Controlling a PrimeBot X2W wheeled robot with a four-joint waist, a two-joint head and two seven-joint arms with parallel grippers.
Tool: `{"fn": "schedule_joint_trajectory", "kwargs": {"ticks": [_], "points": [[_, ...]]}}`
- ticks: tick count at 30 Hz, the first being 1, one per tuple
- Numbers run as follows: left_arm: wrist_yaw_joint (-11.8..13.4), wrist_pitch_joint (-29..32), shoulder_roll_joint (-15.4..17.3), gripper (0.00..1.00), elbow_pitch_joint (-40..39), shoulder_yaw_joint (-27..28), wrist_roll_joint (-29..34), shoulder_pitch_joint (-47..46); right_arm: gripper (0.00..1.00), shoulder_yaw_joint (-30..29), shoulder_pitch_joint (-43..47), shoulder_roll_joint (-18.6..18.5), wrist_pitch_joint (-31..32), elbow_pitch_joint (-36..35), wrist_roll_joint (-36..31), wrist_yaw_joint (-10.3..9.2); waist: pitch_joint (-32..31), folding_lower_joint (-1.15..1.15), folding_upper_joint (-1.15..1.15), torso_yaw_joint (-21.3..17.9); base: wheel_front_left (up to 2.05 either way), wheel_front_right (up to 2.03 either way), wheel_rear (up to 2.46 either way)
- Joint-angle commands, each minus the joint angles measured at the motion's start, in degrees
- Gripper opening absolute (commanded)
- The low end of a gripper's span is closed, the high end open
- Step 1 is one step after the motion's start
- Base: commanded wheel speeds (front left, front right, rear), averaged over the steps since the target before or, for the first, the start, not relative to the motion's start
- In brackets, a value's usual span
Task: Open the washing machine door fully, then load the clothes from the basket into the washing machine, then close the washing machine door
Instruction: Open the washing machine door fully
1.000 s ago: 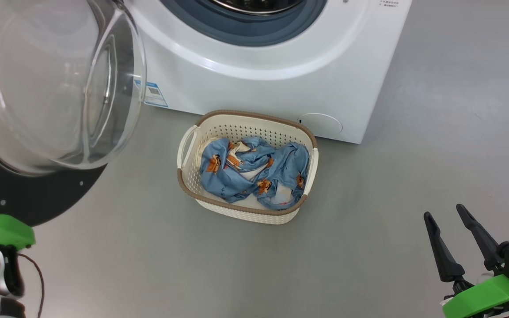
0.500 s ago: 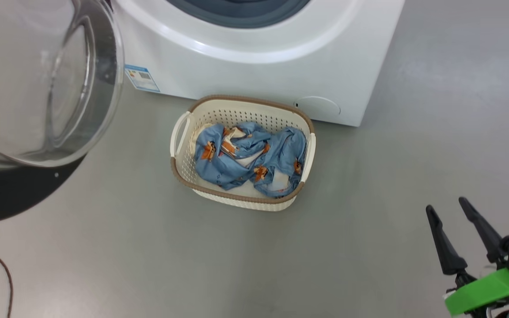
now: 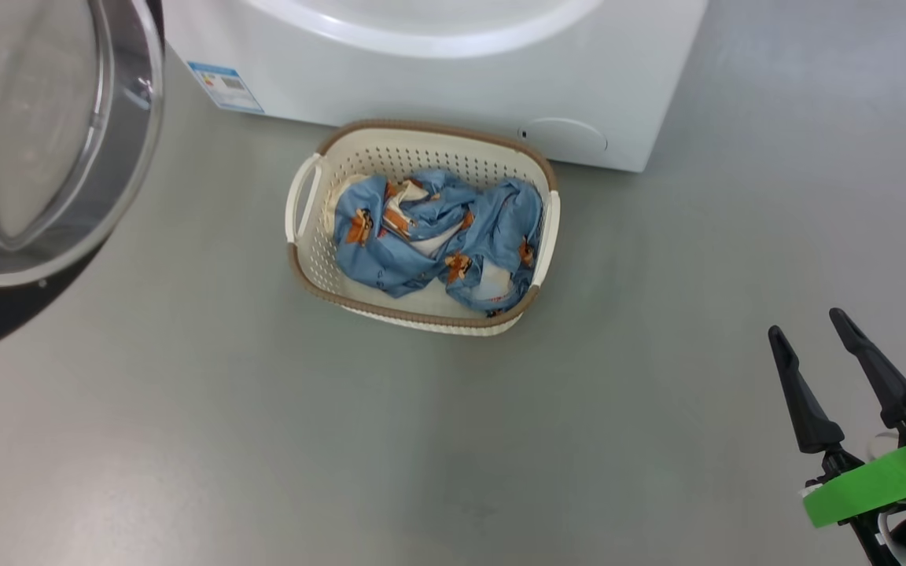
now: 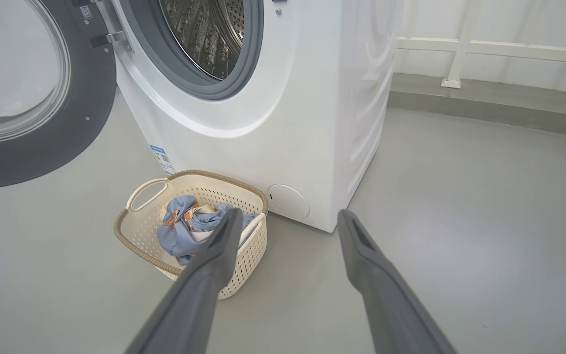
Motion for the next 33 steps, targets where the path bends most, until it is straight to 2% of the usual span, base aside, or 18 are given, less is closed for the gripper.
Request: {"fn": "schedule_joint_trajectory", "kwargs": {"ticks": [1, 10, 18, 33], "points": [[-0.1, -0.4, 4.5, 0.0, -0.8, 1.9, 0.4, -1.3, 1.0, 1.0, -0.8, -1.5, -0.7, -1.5, -0.6, 0.26, 1.1, 0.0, 0.0, -0.1, 0.0, 0.0, 0.0], [-0.9, -0.4, 6.3, 0.0, 0.8, 4.9, 0.5, -3.7, 1.0, 1.1, -2.4, -2.5, -0.7, -1.8, -0.7, 0.26, 3.3, 0.0, 0.0, -0.2, 0.0, 0.0, 0.0], [-1.4, -0.4, 6.5, 0.0, 2.1, 5.6, 1.6, -4.8, 1.0, 1.7, -3.2, -2.9, -0.7, -1.4, -0.7, 0.26, 3.8, 0.0, 0.0, -0.2, 0.0, 0.0, 0.0], [-5.9, -0.4, 0.8, 0.0, -0.7, 4.8, 3.3, 1.2, 1.0, 2.3, -1.8, -0.5, -0.7, 0.3, 0.1, 0.26, -3.6, 0.0, 0.0, 0.2, 0.0, 0.0, 0.0]]}}
